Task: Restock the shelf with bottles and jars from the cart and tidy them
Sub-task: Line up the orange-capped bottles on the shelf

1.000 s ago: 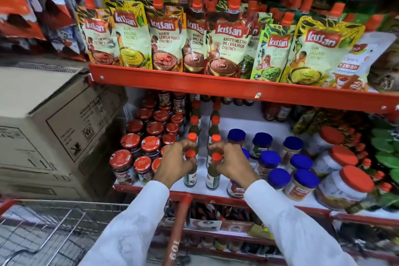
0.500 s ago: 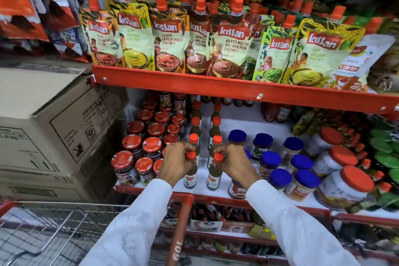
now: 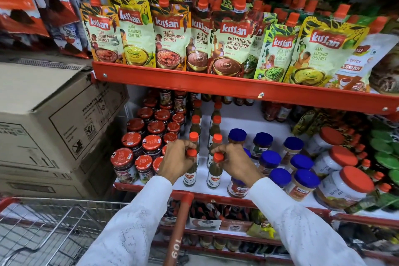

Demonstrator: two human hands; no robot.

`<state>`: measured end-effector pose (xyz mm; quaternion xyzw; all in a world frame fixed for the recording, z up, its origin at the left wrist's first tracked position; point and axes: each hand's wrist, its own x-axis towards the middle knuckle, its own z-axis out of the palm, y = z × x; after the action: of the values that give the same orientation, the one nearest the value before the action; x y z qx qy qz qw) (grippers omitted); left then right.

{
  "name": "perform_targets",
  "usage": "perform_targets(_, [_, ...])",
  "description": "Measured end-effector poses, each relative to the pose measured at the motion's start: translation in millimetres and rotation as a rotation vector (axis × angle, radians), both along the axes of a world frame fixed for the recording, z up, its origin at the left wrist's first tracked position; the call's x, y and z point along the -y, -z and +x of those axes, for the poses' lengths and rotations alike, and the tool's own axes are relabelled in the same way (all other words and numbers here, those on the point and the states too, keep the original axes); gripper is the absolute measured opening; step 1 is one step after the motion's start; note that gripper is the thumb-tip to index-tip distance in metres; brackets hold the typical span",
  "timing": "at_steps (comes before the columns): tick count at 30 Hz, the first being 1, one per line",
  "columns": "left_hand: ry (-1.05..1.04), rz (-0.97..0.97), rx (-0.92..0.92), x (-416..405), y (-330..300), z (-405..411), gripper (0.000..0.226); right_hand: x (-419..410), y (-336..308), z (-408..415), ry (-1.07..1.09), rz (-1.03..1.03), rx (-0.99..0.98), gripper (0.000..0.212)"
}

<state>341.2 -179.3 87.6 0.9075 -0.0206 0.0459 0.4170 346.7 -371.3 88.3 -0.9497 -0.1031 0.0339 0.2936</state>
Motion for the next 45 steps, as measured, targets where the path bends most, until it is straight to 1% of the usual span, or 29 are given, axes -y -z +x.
perform_targets(26, [-0.008, -0.038, -0.034, -0.6, -1.8, -6.4, 0.040, 0.7, -1.3, -3.8, 0.012, 0.015, -0.006, 0.046])
perform_targets(31, [0.010, -0.008, -0.036, -1.7, -7.6, -8.9, 0.044, 1.7, -4.8, -8.6, 0.007, 0.014, 0.002, 0.056])
perform_targets(34, [0.012, 0.017, -0.013, 2.0, -12.8, -14.8, 0.046, 12.2, -9.2, -16.8, 0.027, 0.057, -0.007, 0.060])
perform_targets(38, [-0.019, 0.077, 0.155, 18.3, -25.5, -28.5, 0.042, 45.1, -7.6, -35.4, 0.117, 0.126, -0.037, 0.055])
perform_targets(40, [-0.028, 0.054, 0.213, 33.6, -28.3, -35.4, 0.036, 67.3, -5.0, -47.7, 0.181, 0.108, -0.029, 0.051])
perform_targets(42, [-0.031, -0.010, 0.194, 56.3, -25.9, -40.2, 0.029, 93.4, -1.6, -59.7, 0.253, 0.101, -0.008, 0.046])
perform_targets(45, [0.003, -0.072, 0.101, 98.2, -17.3, -43.2, 0.027, 132.1, 6.4, -69.2, 0.373, 0.122, 0.005, 0.039])
